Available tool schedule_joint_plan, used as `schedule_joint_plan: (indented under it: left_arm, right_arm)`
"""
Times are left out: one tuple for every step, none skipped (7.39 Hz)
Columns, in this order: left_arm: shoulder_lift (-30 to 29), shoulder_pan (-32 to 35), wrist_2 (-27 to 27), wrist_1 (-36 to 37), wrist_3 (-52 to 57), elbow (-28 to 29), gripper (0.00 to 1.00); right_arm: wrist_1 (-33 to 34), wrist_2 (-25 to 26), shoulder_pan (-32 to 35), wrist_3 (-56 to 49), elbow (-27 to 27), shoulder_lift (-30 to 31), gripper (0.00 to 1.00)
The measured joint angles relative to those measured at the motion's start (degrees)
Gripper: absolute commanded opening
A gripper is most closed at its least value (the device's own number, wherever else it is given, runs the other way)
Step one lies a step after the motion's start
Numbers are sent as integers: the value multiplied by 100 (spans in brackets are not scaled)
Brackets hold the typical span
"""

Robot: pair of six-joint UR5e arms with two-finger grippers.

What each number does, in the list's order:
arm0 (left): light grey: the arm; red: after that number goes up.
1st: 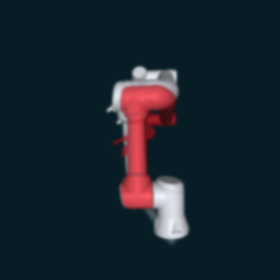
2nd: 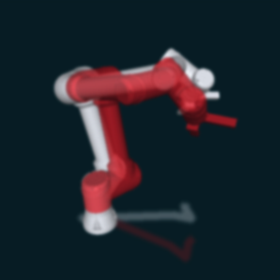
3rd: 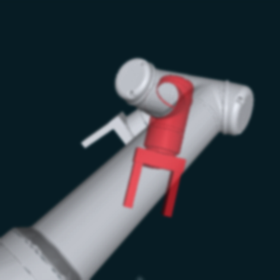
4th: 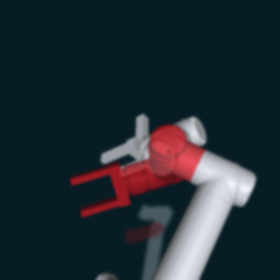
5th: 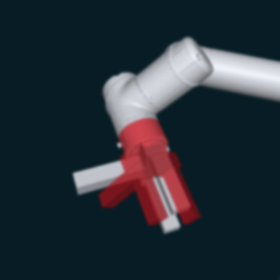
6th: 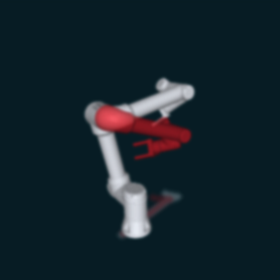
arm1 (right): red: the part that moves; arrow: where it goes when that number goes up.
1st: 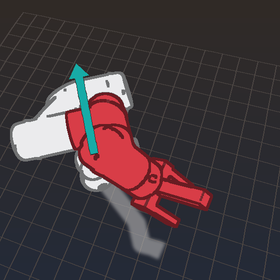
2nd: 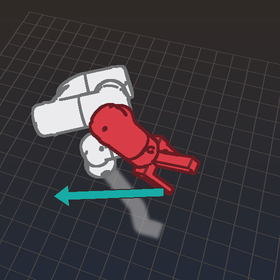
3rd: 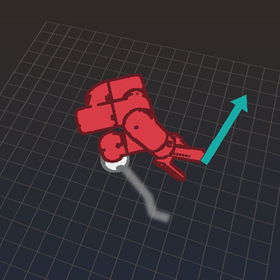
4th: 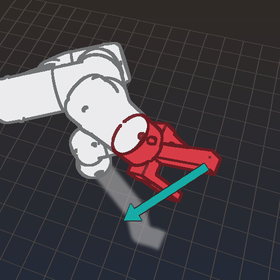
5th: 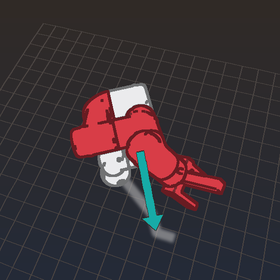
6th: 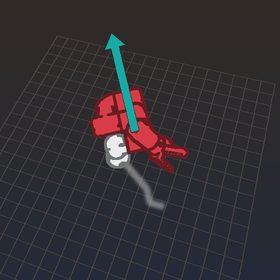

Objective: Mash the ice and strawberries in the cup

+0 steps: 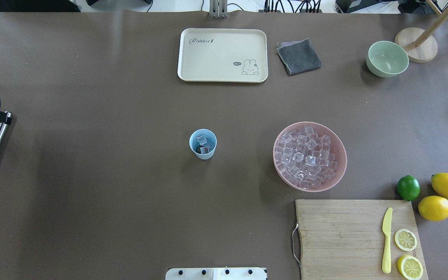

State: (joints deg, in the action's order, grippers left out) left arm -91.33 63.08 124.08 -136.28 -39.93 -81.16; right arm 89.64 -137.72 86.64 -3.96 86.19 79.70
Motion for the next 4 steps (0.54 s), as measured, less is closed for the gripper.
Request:
schedule_joint_plan:
  left_arm:
    - [-83,-19,-4,-21,1,121,97]
    - [-143,-34,-6,-35,4,216,86]
    - [-168,-44,-6,-40,-6,262,86]
    - [-160,-47,-7,-47,-30,279,86]
  right_arm:
    - [-5,-1,67,-131,-10,73,100]
    - [-7,-3,141,-295,-8,142,100]
    - [-10,-6,203,-380,12,203,100]
    - [-12,-8,248,-415,30,235,100]
